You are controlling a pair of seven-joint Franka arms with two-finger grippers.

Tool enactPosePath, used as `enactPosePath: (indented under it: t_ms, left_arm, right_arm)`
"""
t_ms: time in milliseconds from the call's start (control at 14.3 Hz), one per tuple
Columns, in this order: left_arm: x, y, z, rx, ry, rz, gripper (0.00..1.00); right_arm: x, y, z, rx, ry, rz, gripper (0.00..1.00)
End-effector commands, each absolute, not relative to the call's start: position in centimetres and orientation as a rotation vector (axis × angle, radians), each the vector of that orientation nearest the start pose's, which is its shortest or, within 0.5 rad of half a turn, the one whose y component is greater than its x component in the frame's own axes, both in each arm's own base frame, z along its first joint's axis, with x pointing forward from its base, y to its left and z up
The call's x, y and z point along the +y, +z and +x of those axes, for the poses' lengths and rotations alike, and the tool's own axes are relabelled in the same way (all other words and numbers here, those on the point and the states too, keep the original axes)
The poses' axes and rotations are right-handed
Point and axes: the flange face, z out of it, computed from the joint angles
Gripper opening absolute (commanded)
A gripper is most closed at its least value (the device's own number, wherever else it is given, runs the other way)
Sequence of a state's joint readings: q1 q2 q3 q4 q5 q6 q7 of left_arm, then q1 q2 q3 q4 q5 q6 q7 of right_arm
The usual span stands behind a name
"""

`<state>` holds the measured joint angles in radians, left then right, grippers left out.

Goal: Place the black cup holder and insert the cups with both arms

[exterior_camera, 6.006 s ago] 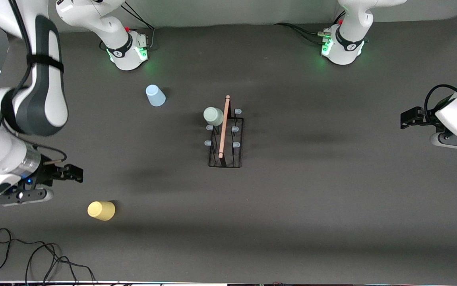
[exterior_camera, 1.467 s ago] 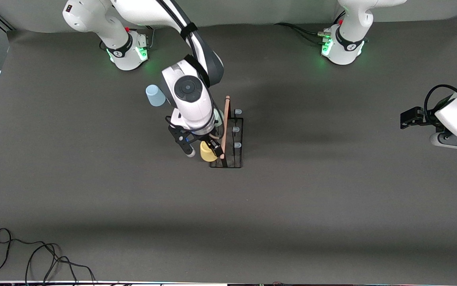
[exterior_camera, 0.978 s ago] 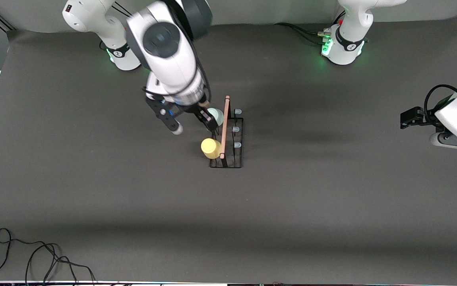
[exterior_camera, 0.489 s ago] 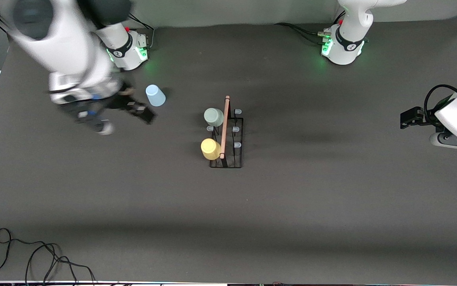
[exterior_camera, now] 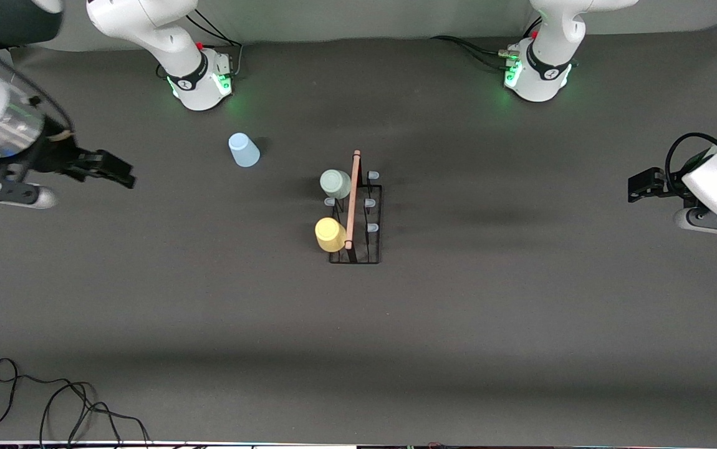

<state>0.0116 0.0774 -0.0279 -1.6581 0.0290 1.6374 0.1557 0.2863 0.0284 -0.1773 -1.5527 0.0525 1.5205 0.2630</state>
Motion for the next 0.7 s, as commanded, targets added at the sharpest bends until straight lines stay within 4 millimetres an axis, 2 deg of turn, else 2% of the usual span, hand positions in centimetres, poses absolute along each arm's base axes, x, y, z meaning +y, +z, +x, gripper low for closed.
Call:
enactPosePath:
  t_ms: [0, 140, 210, 629]
  left_arm:
    - [-0.5, 55.0, 57.0, 0.289, 0.156, -3.101, 1.00]
    - [-0.5, 55.0, 57.0, 0.292, 0.156, -3.101, 1.00]
    - [-0.5, 54.9, 56.9, 0.292, 0.159, -3.101, 1.00]
    - [-0.5, 54.9, 56.9, 0.292, 0.159, -3.101, 1.00]
  right_arm:
    - [1.6, 61.7, 55.2, 0.069, 0.086, -3.114, 1.00]
    - [-1.3, 61.7, 55.3, 0.014, 0.071, -3.113, 1.00]
    - [-1.7, 61.7, 55.4, -0.005, 0.067, -3.132, 1.00]
    - [-1.8, 61.6, 56.0, -0.031, 0.059, -3.161, 1.00]
